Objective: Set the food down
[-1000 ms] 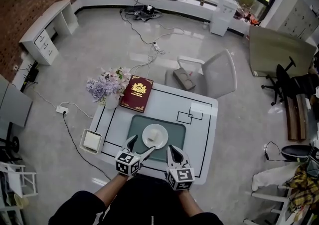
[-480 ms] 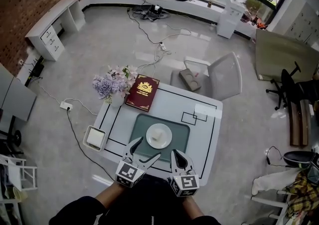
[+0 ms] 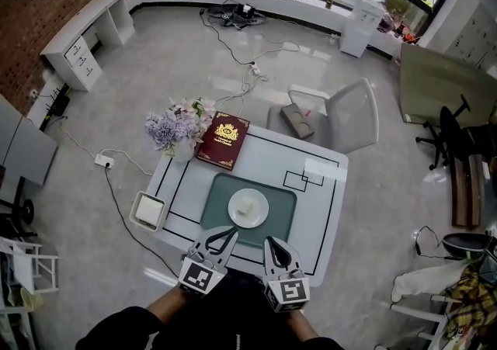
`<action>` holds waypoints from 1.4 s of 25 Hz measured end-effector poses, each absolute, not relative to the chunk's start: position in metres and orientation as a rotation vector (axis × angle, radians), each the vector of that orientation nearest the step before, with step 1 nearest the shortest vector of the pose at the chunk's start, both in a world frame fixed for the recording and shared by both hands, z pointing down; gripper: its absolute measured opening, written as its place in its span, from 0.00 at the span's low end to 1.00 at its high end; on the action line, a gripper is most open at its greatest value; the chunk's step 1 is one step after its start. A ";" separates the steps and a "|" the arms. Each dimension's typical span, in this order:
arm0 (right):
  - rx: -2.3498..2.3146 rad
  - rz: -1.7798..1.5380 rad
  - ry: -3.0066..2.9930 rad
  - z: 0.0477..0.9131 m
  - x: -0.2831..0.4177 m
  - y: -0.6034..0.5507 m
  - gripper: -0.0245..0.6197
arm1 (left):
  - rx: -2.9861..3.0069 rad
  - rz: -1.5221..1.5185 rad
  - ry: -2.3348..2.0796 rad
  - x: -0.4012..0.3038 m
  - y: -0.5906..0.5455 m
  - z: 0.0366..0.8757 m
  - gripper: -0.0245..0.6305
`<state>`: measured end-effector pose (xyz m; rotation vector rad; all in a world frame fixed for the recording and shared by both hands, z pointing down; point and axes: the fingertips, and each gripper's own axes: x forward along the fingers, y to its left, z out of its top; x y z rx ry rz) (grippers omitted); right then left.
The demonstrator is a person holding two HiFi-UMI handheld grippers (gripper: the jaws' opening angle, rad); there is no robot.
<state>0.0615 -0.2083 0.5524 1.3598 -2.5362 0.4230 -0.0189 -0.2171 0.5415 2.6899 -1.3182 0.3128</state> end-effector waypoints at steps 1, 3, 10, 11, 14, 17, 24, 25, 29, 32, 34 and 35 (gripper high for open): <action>1.357 0.420 -2.540 0.552 0.061 -0.207 0.05 | 2.696 0.320 -1.308 -0.019 -0.215 0.542 0.05; 1.354 0.411 -2.546 0.550 0.061 -0.204 0.05 | 2.714 0.320 -1.280 -0.016 -0.211 0.542 0.05; 1.355 0.399 -2.525 0.550 0.067 -0.202 0.05 | 2.743 0.317 -1.200 -0.004 -0.193 0.543 0.05; 1.359 0.397 -2.525 0.549 0.067 -0.203 0.05 | 2.738 0.315 -1.194 -0.004 -0.192 0.544 0.05; 1.351 0.406 -2.521 0.552 0.069 -0.203 0.05 | 2.724 0.309 -1.178 -0.002 -0.193 0.547 0.05; 1.352 0.410 -2.526 0.550 0.069 -0.204 0.05 | 2.717 0.310 -1.169 0.000 -0.195 0.547 0.05; 1.356 0.407 -2.525 0.546 0.070 -0.209 0.05 | 2.706 0.317 -1.172 0.000 -0.203 0.547 0.05; 1.351 0.409 -2.525 0.547 0.071 -0.209 0.05 | 2.705 0.319 -1.170 0.001 -0.203 0.547 0.05; 1.373 0.415 -2.534 0.540 0.071 -0.215 0.05 | 2.704 0.331 -1.155 0.005 -0.204 0.549 0.05; 1.374 0.398 -2.537 0.536 0.072 -0.217 0.05 | 2.705 0.335 -1.148 0.007 -0.203 0.549 0.05; 1.358 0.409 -2.532 0.542 0.074 -0.214 0.05 | 2.701 0.333 -1.142 0.009 -0.202 0.551 0.05; 1.351 0.416 -2.531 0.545 0.074 -0.213 0.05 | 2.700 0.333 -1.138 0.009 -0.202 0.552 0.05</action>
